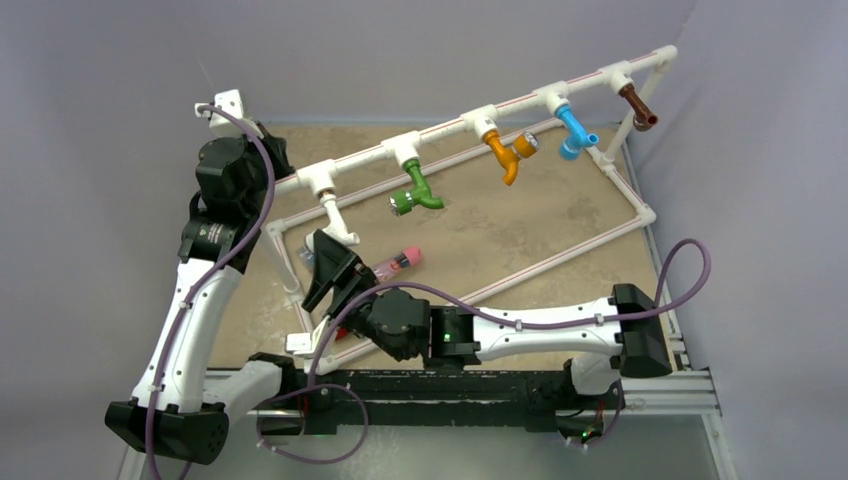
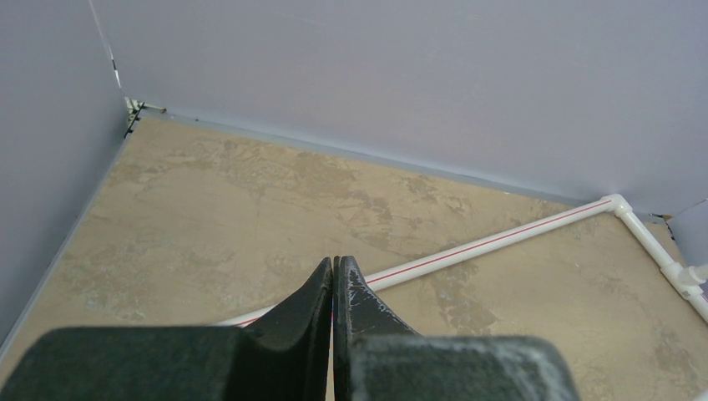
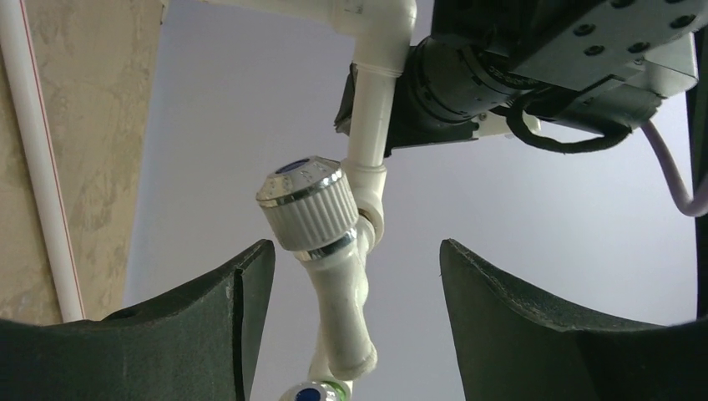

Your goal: Install the water faucets

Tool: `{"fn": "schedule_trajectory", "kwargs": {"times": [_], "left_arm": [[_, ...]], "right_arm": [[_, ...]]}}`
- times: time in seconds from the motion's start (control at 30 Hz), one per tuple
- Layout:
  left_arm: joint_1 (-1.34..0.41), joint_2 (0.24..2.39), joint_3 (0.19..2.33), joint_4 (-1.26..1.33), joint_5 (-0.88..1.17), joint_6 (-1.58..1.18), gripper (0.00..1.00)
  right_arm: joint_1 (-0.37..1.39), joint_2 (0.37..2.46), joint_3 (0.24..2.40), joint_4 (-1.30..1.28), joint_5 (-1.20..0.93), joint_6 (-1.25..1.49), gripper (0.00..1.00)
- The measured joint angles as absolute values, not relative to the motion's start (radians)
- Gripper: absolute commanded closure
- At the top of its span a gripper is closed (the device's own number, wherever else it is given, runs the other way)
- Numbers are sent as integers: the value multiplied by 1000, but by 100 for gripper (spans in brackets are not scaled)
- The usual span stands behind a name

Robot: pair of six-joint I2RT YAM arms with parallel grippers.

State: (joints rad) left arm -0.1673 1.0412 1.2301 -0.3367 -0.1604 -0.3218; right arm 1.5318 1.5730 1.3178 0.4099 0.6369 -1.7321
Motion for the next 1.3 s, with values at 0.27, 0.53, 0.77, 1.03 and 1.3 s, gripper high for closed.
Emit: {"fn": "schedule_trajectory", "kwargs": {"times": [0.27, 0.53, 0.77, 1.03, 1.3], "left_arm": [[-167, 1042, 1230, -336, -160, -322, 100], [-167, 1042, 1229, -333, -160, -322, 100], [-168, 1042, 1229, -333, -160, -322, 100], [-169, 1042, 1229, -331, -169, -321, 100], [-169, 1044, 1227, -326, -187, -321, 100]], "right_arm": [[1483, 1627, 1318, 426, 637, -1745, 34], [1456, 1630, 1318, 460, 638, -1749, 43], [1447, 1631, 1320, 485, 638, -1765, 82], [1451, 1651, 1335, 541, 677, -1729, 100], [1468, 1698, 1390, 613, 768, -1466, 100]]}}
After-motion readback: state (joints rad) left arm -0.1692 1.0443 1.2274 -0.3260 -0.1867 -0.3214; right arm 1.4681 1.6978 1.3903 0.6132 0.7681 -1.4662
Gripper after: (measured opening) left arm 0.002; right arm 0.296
